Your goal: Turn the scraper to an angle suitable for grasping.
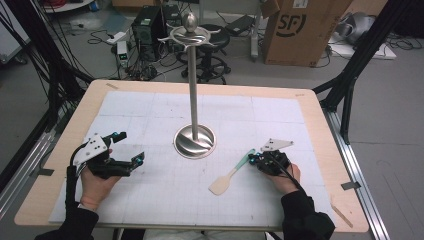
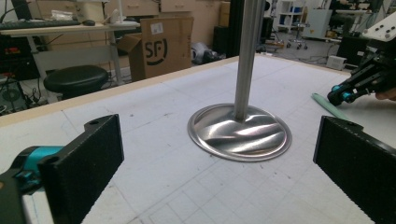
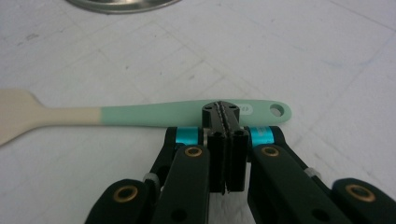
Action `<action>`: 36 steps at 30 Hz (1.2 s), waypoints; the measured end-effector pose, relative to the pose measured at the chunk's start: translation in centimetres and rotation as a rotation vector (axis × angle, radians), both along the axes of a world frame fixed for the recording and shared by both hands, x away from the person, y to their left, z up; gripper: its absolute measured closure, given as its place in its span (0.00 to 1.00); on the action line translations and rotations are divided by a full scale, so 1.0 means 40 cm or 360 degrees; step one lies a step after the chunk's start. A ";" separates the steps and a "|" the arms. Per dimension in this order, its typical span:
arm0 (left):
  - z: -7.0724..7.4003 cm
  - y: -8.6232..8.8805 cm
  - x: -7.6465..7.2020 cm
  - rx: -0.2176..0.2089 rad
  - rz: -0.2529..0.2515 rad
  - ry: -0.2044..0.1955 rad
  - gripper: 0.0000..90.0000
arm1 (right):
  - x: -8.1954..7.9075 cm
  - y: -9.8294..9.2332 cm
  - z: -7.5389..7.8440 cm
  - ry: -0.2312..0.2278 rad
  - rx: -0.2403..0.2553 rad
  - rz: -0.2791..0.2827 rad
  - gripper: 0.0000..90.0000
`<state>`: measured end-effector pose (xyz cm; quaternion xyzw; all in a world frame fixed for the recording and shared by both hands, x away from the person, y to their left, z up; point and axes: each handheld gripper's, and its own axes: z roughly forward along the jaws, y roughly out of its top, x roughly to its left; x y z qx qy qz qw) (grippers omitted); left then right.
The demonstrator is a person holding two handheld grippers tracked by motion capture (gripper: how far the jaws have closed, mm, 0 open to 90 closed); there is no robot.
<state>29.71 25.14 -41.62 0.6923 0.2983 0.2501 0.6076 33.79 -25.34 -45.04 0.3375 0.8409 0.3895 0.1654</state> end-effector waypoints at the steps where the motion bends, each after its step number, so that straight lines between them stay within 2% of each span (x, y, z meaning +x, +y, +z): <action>1: 0.000 0.001 0.001 -0.0002 0.0000 0.0003 0.02 | 0.003 0.003 0.000 -0.0007 -0.0009 0.0006 1.00; 6: -0.003 -0.001 0.003 0.0003 -0.0008 0.0011 0.02 | -0.013 0.011 0.008 -0.0029 -0.0039 0.0033 1.00; 9: -0.003 -0.001 0.004 0.0002 -0.0003 0.0016 0.02 | -0.032 0.032 0.023 -0.0047 0.0034 0.0092 1.00; 11: -0.004 -0.001 0.004 0.0010 -0.0004 0.0018 0.02 | -0.041 0.058 0.028 -0.0024 0.0057 0.0142 1.00; 14: -0.004 0.000 0.002 0.0019 -0.0005 0.0019 0.02 | -0.046 0.103 0.026 -0.0012 0.0033 0.0201 1.00; 16: -0.004 0.002 0.000 0.0020 0.0000 0.0021 0.02 | -0.047 0.127 0.022 0.0021 0.0046 0.0221 1.00; 21: -0.005 0.004 0.000 0.0021 0.0006 0.0025 0.02 | -0.049 0.165 0.015 0.0067 0.0019 0.0254 1.00; 28: -0.006 0.003 0.001 0.0021 0.0010 0.0027 0.02 | -0.055 0.190 0.010 0.0092 0.0000 0.0274 1.00; 36: -0.007 0.004 0.002 0.0015 0.0008 0.0031 0.02 | -0.069 0.176 0.008 0.0125 0.0012 0.0267 1.00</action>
